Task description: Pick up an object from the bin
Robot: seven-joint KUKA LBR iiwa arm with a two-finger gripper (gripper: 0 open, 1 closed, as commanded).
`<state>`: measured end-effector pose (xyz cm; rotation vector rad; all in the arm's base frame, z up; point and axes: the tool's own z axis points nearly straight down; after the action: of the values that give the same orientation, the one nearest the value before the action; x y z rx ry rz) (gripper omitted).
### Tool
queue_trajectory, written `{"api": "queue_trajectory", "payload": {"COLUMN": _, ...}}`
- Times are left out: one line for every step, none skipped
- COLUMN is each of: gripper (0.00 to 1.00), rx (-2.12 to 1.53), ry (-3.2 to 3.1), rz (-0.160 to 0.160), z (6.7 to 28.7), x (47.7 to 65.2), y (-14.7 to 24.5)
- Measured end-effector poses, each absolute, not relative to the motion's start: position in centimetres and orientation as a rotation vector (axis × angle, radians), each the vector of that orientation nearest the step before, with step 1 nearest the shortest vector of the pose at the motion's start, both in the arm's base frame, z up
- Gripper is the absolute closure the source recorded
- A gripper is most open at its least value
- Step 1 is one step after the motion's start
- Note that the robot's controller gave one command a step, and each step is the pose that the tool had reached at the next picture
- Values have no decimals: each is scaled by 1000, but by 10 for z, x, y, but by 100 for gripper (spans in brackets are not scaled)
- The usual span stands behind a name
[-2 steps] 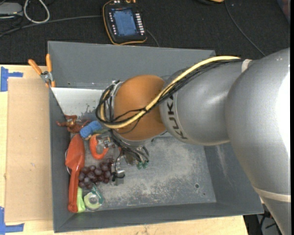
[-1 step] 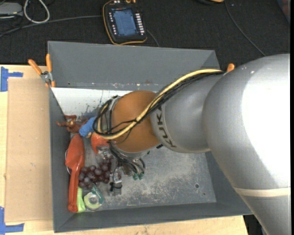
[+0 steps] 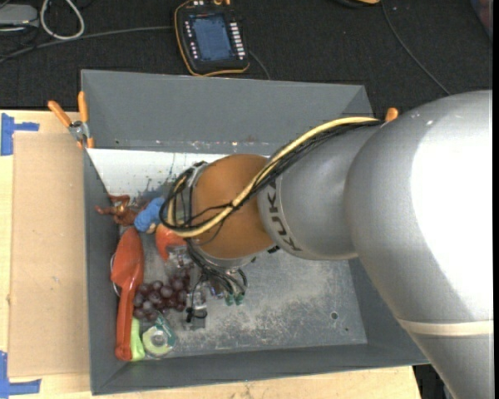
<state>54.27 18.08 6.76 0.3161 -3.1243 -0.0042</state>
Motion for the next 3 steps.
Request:
{"api": "queue_trajectory", "payload": {"gripper": 100, "rx": 364, "ry": -3107, "rz": -2, "z": 65, "x": 544, "y": 183}}
{"api": "queue_trajectory", "payload": {"gripper": 100, "rx": 363, "ry": -3107, "rz": -2, "z": 65, "x": 544, "y": 183}}
{"api": "queue_trajectory", "payload": {"gripper": 100, "rx": 359, "ry": -3101, "rz": 0, "z": 83, "x": 542, "y": 182}}
